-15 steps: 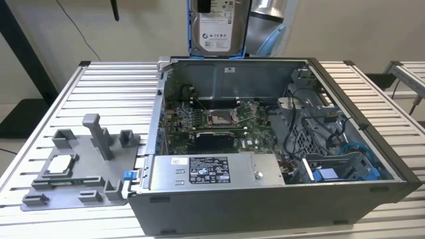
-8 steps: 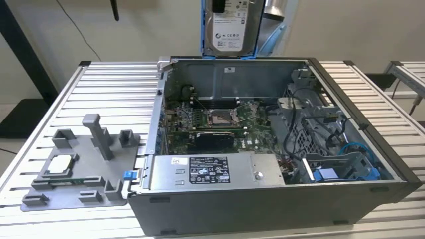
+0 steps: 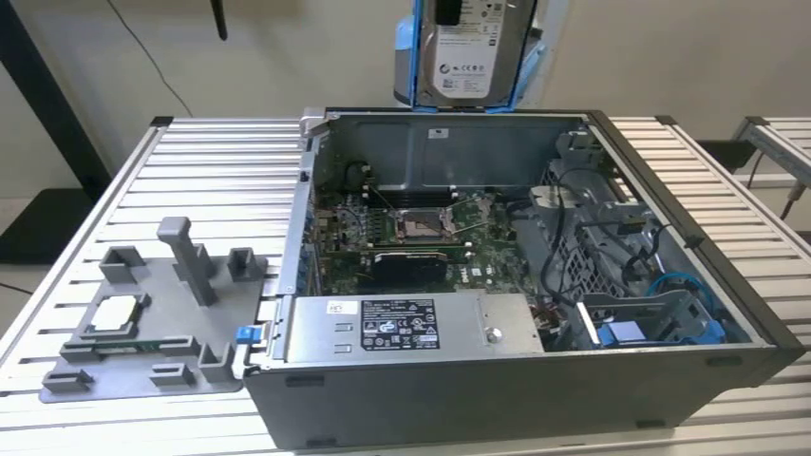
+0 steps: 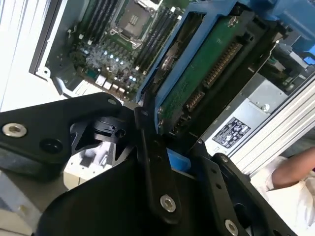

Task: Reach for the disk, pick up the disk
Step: 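Pick up the disk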

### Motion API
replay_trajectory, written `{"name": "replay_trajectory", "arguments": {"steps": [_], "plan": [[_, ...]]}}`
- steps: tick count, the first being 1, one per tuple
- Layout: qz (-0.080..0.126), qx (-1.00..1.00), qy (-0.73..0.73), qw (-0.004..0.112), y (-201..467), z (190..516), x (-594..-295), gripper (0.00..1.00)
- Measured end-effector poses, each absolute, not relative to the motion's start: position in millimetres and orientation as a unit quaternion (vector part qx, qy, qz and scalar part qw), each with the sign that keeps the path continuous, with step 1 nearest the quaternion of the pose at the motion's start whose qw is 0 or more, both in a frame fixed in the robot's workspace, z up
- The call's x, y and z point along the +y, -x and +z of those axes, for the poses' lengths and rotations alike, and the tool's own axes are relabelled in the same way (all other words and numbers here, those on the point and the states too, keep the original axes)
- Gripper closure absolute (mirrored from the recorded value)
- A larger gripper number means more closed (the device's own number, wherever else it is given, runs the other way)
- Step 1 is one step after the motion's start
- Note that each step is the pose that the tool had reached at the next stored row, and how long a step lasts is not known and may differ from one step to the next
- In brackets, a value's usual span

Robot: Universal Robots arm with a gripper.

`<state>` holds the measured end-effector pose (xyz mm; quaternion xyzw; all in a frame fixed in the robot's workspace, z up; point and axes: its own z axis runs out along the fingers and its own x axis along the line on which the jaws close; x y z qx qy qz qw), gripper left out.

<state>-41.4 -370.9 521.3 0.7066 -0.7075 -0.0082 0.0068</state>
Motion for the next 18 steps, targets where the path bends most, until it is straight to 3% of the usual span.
{"name": "replay_trajectory", "arguments": {"steps": [18], "plan": [[-0.008, -0.707, -0.707, 0.007, -21, 521, -371, 1.0]]}}
